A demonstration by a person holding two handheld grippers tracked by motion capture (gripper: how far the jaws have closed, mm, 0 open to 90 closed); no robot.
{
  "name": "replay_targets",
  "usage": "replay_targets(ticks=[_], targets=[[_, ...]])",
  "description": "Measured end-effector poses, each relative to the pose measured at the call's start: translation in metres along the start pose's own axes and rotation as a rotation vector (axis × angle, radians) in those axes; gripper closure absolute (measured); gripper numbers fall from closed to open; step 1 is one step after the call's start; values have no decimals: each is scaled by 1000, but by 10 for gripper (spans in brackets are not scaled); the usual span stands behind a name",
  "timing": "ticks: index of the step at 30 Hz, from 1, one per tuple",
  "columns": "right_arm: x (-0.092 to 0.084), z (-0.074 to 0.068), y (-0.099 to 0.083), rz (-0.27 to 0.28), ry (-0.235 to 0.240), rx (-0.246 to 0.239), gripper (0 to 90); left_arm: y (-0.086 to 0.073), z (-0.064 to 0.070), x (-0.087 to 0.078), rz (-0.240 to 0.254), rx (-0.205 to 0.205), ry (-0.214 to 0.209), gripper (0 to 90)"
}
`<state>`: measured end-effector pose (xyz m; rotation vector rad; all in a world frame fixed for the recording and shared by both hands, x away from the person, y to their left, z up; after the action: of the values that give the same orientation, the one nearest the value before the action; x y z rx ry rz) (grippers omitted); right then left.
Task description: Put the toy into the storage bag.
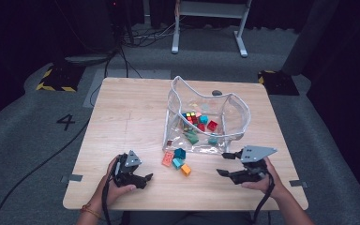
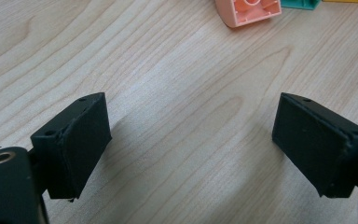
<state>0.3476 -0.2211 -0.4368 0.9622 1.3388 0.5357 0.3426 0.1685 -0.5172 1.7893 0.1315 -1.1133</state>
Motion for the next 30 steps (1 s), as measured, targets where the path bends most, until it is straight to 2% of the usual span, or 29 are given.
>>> replay_targets(ticks=[1, 3, 6, 9, 11, 12, 14, 17, 18, 19, 20, 22, 23, 25, 30], targets=[[11, 0, -4, -21, -2, -1, 375, 0, 0, 0, 0, -2, -1, 115], [25, 1, -7, -42, 23, 8, 374, 0, 0, 0, 0, 0, 0, 115], [43, 1, -9, -24, 72, 37, 377, 0, 0, 0, 1, 0, -1, 115], [61, -4, -10, -69, 59, 38, 372, 0, 0, 0, 1, 0, -1, 115], [67, -5, -10, -70, 65, 34, 372, 0, 0, 0, 1, 0, -1, 115], [82, -8, -10, -74, 74, 42, 365, 0, 0, 0, 1, 0, -1, 115], [94, -7, -9, -73, 74, 0, 356, 0, 0, 0, -1, 0, -2, 115], [111, -8, -9, -92, 68, 8, 348, 0, 0, 0, -2, 2, -1, 115], [114, -8, -9, -87, 80, 9, 347, 0, 0, 0, -2, 2, -1, 115], [117, -10, -9, -99, 86, 50, 347, 0, 0, 0, 0, 0, 0, 115], [121, -8, -9, -89, 83, 30, 347, 0, 0, 0, 0, -1, -2, 115], [126, -8, -8, -95, 93, 75, 347, 0, 0, 0, 0, 1, -1, 115], [129, -6, -8, -92, 94, 43, 348, 0, 0, 0, 0, 0, -2, 115], [134, -5, -6, -97, 61, 28, 357, 0, 0, 0, 1, 1, -3, 117], [138, -5, -3, -94, 43, 40, 460, 0, 0, 0, 0, 2, -1, 117]])
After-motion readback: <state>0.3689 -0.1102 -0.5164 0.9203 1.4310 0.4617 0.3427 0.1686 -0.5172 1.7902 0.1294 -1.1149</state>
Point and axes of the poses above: each handheld gripper's, and its own axes: x roughly forward along the jaws, y roughly out of its top, z roughly to its right, the point moved 2 cm from there along x, roughly forward along the jaws, and after that the axes turned 9 degrees about y, right-handed, at the moved point
